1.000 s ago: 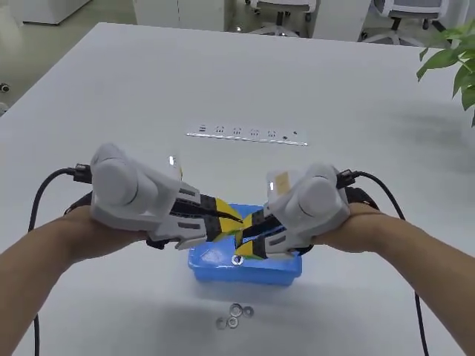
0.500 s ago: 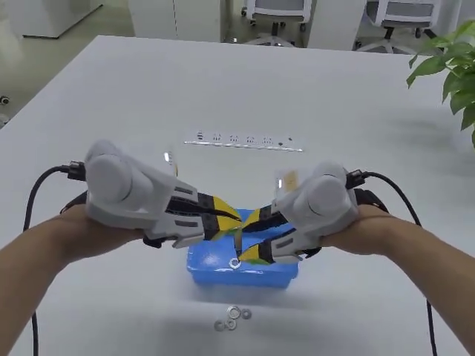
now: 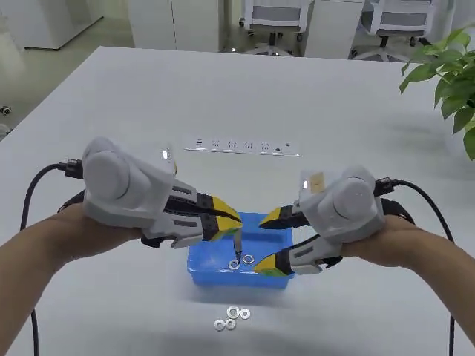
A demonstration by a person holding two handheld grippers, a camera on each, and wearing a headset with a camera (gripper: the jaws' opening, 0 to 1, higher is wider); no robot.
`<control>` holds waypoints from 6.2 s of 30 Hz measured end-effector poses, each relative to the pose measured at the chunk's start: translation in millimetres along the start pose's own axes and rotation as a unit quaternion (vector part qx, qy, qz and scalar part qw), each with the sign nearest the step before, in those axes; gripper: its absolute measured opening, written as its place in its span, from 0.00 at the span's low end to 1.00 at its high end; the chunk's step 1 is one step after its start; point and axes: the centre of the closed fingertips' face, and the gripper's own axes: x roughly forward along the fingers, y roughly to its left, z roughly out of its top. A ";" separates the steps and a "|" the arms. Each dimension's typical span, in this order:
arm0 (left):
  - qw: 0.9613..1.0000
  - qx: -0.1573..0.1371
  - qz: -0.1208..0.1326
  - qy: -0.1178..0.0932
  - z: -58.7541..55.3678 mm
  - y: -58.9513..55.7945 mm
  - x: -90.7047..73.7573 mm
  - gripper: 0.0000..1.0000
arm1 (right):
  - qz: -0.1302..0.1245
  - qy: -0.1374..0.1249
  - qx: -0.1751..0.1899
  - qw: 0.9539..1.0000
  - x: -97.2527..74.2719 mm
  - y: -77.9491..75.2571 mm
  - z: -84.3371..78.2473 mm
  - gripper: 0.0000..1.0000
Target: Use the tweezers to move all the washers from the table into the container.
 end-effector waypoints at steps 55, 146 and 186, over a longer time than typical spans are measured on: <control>0.998 -0.017 -0.050 0.035 -43.3 -67.6 3.4 0.06 | -0.060 -0.036 0.100 0.992 -31.5 47.9 -31.6 1.00; 0.996 -0.010 -0.077 0.046 -50.0 -79.3 4.6 0.06 | 0.089 -0.030 -0.086 0.992 43.7 93.1 6.3 0.09; 0.997 -0.071 -0.004 0.003 -53.3 -65.2 -17.1 0.57 | 0.092 -0.040 -0.097 0.990 20.5 85.2 36.0 0.08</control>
